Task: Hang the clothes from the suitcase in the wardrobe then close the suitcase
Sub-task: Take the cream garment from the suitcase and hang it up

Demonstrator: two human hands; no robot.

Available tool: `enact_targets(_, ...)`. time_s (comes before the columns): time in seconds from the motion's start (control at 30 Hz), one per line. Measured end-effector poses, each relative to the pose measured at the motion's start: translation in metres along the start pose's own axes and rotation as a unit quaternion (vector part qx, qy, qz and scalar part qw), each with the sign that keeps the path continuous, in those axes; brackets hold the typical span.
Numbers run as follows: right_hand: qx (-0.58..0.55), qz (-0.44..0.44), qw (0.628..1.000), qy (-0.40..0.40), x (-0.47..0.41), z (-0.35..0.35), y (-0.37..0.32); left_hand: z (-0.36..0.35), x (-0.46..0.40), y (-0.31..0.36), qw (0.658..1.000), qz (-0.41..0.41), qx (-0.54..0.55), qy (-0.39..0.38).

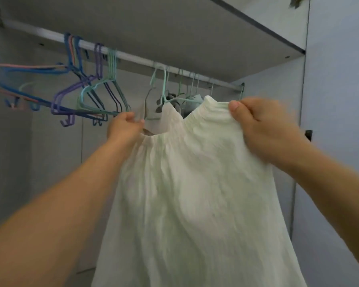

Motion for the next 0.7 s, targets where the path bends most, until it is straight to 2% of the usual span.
enact_targets(0.2,0.060,0.030,0.993,0.102,-0.039,-0.059,-0.039,0.016,-0.028,0.035,0.988,-0.074,-0.116,0.069)
enact_targets(0.33,0.097,0.025,0.989,0.107,-0.070,-0.088,-0.060,0.023,-0.038,0.054,0.970,-0.139,-0.181,0.085)
enact_targets(0.47,0.094,0.005,0.991,0.100,-0.098,-0.113,-0.072,0.028,-0.048,0.065,0.940,-0.144,-0.300,0.071)
enact_targets(0.53,0.099,0.001,0.990,0.103,-0.111,-0.127,-0.075,0.029,-0.052,0.070,0.910,-0.146,-0.383,0.059)
enact_targets(0.7,0.112,-0.007,0.990,0.086,-0.130,-0.152,-0.077,0.029,-0.063,0.071,0.804,-0.172,-0.567,0.057)
Point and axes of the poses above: each hand's wrist, its own x-axis away from the middle knuckle, its own z-axis out of the back of the hand, y = z × x, the point moved 1 cm from there along -x, towards the middle knuckle, and after that the axes turned 1 degree about x, right-handed, at the moved point
